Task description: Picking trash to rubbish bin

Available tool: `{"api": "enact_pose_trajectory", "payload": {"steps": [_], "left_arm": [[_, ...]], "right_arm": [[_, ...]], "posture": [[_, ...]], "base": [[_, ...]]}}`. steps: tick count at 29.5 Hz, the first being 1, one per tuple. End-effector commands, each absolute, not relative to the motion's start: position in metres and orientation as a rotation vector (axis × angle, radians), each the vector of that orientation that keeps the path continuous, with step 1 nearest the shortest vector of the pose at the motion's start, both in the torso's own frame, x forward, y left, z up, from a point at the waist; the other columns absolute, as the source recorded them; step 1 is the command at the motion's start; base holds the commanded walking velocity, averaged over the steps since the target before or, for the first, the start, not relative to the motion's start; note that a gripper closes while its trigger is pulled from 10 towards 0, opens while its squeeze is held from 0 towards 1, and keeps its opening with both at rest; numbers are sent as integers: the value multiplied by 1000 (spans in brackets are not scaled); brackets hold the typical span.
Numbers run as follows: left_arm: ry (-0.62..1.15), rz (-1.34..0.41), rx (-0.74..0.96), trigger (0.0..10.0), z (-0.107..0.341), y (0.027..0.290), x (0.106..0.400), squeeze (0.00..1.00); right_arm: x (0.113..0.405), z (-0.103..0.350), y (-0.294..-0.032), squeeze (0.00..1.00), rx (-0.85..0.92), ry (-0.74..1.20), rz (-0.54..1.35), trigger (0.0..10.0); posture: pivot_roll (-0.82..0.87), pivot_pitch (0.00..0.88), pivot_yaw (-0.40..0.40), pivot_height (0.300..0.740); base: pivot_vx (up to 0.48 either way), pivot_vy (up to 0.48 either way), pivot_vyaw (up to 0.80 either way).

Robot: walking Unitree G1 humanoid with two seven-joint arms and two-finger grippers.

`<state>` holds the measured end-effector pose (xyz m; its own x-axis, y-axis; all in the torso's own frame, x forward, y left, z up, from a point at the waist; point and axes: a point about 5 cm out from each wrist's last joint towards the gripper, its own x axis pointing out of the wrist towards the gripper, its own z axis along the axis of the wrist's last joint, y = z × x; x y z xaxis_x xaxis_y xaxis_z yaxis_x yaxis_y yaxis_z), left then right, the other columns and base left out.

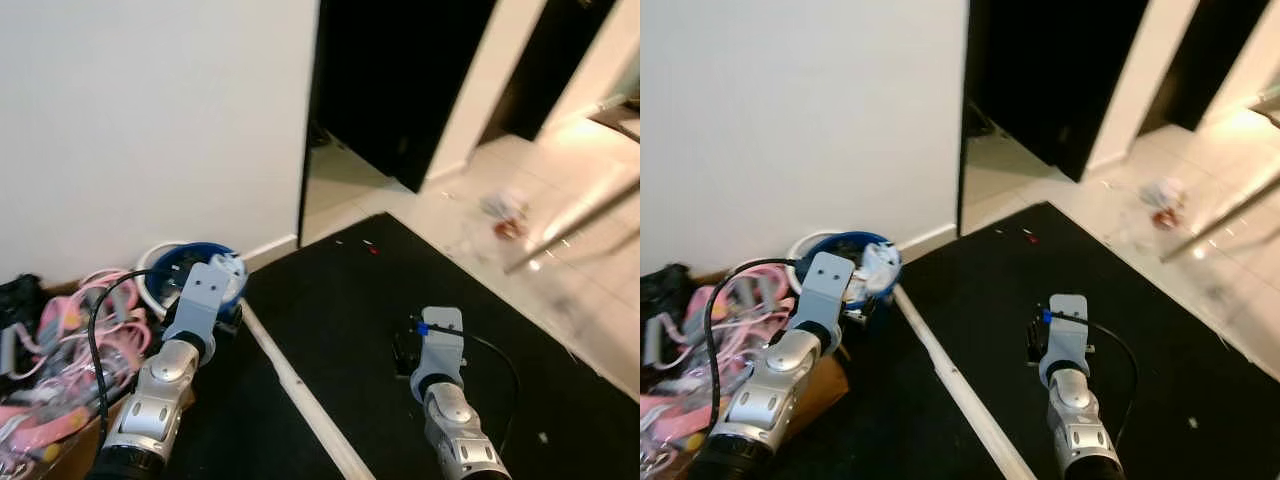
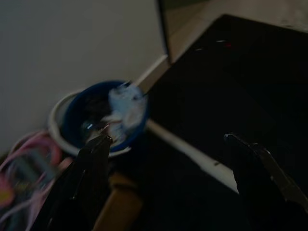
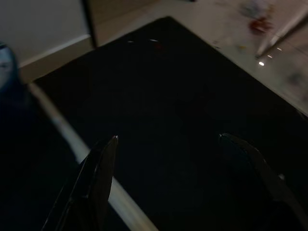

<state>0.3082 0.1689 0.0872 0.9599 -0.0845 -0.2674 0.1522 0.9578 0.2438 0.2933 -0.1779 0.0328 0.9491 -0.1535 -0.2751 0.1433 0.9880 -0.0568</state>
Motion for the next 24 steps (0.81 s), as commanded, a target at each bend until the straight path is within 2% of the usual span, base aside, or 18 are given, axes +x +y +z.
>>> {"api": "enact_pose_trajectory", "payload": {"steps": [1,24], "left_arm": [[278,-131,254,10000,82,167,305,0],[249,-166,235,10000,87,159,305,0]], "right_arm": [[290,31,-181,0,-40,286,-165,10000],[286,32,-181,0,-60,273,-176,10000]], "posture": [[34,80,-3,740],[26,76,3,740]], "base": [[0,0,-800],[0,0,-800]]}}
